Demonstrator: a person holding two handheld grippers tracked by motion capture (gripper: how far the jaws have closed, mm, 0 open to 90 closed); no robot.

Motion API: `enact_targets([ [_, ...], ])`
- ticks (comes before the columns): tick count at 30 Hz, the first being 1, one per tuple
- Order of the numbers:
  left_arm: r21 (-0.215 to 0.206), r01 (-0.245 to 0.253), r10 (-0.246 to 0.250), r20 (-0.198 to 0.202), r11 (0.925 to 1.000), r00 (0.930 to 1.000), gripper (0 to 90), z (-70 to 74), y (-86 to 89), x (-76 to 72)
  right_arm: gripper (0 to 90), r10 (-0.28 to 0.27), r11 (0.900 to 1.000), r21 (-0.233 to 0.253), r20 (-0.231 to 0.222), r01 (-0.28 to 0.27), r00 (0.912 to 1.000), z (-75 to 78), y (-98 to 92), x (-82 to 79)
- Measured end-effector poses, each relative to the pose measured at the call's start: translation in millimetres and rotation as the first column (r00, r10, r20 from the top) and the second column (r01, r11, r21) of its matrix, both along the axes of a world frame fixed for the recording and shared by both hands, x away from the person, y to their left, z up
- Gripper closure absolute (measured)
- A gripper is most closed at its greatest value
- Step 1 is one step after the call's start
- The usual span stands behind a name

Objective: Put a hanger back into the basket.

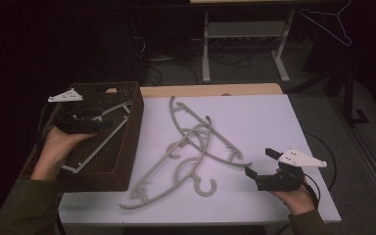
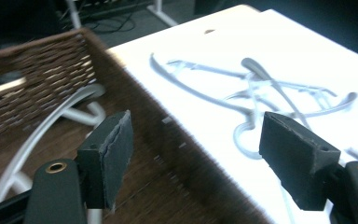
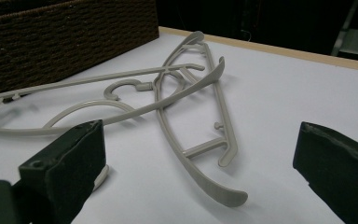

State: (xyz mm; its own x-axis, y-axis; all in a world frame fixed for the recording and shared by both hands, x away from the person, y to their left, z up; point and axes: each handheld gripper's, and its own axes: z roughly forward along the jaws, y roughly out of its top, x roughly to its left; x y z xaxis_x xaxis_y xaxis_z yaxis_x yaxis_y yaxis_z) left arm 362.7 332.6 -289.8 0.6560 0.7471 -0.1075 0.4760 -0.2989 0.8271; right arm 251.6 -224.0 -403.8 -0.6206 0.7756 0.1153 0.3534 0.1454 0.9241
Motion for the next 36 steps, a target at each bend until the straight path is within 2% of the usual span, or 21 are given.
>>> enact_targets([
  [1,-0.015,0.021,-0.02,0.004,0.9997,0.9998,25.5,-0.2,-11.7,-0.4,1.9,0.002,1.0,-0.001,-0.002,-0.002,1.0,0.1,0.6,0.0],
  [5,-0.02,0.071,-0.071,0.005,0.9973,0.9975,25.5,-2.9,-36.8,-2.0,1.9,0.013,1.0,-0.014,0.001,-0.013,0.9999,0.3,4.2,0.6],
  [8,-0.021,0.11,-0.11,0.008,0.9937,0.9939,25.7,-5.4,-56.9,-3.8,2.6,0.024,0.999,-0.021,-0.013,-0.024,0.9996,1.1,8.5,0.9],
  [9,-0.021,0.11,-0.11,0.008,0.9937,0.9939,25.8,-5.4,-56.9,-3.8,3.3,0.028,0.999,-0.024,-0.018,-0.029,0.9994,1.6,10.2,0.8],
  [10,-0.031,0.132,-0.132,0.009,0.9908,0.9912,26.8,-7.1,-70.2,-5.3,3.8,0.036,0.999,-0.026,-0.02,-0.037,0.9991,1.8,11.8,1.2],
  [11,-0.031,0.132,-0.132,0.009,0.9908,0.9912,28.1,-7.1,-70.2,-5.3,3.8,0.036,0.999,-0.026,-0.02,-0.037,0.9991,1.8,11.8,1.2],
  [12,-0.025,0.154,-0.154,0.013,0.9878,0.988,29.9,-8.9,-83.2,-7.3,5.3,0.045,0.999,-0.026,-0.035,-0.046,0.9984,1.9,15.3,1.3],
  [14,-0.028,0.17,-0.17,0.016,0.9851,0.9854,35.1,-11.0,-96.4,-9.7,6.2,0.058,0.998,-0.031,-0.047,-0.06,0.9972,1.2,18.9,1.8],
  [15,-0.028,0.17,-0.17,0.016,0.9851,0.9854,39.5,-11.0,-96.4,-9.7,7.4,0.064,0.997,-0.033,-0.056,-0.066,0.9964,0.9,21.0,1.8],
  [16,-0.024,0.185,-0.185,0.019,0.9824,0.9826,42.8,-13.3,-108.7,-12.1,10.1,0.073,0.996,-0.036,-0.061,-0.075,0.9954,0.6,23.0,1.9],
  [20,-0.028,0.2,-0.2,0.0,0.9794,0.9798,63.0,-20.7,-128.8,-13.6,17.8,0.118,0.992,-0.04,-0.109,-0.123,0.987,0.4,32.1,0.7],
  [22,-0.028,0.218,-0.218,-0.013,0.9756,0.9758,73.7,-26.6,-137.2,-13.8,23.8,0.139,0.989,-0.038,-0.127,-0.145,0.9821,-0.5,37.0,0.6],
  [25,-0.016,0.231,-0.232,-0.036,0.9728,0.9721,88.2,-37.0,-149.3,-14.8,36.2,0.184,0.98,-0.044,-0.156,-0.193,0.9705,-2.4,48.3,0.3],
  [26,-0.01,0.232,-0.232,-0.041,0.9727,0.9719,90.0,-40.8,-153.1,-15.0,40.8,0.198,0.977,-0.048,-0.166,-0.208,0.9661,-3.3,52.9,0.5],
  [29,0.024,0.225,-0.223,-0.052,0.9741,0.9733,90.0,-53.4,-163.3,-14.7,53.6,0.249,0.962,-0.066,-0.199,-0.267,0.9478,-6.3,68.6,0.8],
  [31,0.046,0.207,-0.205,-0.056,0.9772,0.9772,90.0,-61.9,-168.3,-13.8,61.2,0.275,0.952,-0.073,-0.219,-0.297,0.9362,-8.0,79.9,0.4],
  [33,0.055,0.197,-0.194,-0.064,0.9787,0.9789,90.0,-69.8,-170.1,-11.4,69.0,0.305,0.941,-0.077,-0.236,-0.331,0.9226,-10.2,91.6,0.0],
  [35,0.101,0.188,-0.181,-0.068,0.9771,0.981,90.0,-78.5,-171.1,-7.0,75.9,0.33,0.929,-0.089,-0.248,-0.36,0.911,-13.1,103.8,-0.9],
  [36,0.103,0.176,-0.169,-0.074,0.979,0.9828,90.0,-81.9,-171.0,-5.4,78.0,0.34,0.922,-0.097,-0.254,-0.374,0.9053,-14.5,110.2,-1.5],
])
